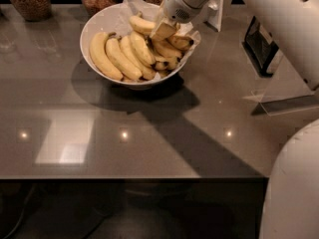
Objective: Pick banana from white bowl
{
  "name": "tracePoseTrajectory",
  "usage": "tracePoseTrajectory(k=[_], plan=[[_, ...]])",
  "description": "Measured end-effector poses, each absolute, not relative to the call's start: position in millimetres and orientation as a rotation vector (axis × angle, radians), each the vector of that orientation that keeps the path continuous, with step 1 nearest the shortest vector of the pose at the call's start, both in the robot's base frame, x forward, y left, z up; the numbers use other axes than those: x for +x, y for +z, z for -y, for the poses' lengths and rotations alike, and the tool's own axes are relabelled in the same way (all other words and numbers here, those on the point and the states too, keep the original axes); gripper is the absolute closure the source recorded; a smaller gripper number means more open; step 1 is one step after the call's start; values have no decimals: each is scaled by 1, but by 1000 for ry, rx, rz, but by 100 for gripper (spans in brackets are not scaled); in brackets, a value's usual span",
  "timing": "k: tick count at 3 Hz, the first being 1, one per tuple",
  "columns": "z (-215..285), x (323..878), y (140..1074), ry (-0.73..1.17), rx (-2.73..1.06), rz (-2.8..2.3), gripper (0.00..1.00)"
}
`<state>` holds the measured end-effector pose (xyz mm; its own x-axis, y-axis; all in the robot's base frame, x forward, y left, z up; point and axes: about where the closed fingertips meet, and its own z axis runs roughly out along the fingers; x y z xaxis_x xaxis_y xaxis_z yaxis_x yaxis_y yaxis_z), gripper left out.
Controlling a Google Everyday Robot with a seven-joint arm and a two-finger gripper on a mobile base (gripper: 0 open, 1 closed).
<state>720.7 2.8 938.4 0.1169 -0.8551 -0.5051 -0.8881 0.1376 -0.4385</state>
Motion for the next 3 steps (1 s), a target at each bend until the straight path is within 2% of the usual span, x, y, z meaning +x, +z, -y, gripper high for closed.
tracePoseTrajectory(k=[2,3], plan=[[1,693,965,102,-1698,-1617,100],[11,660,984,136,-1738,-1546,100]])
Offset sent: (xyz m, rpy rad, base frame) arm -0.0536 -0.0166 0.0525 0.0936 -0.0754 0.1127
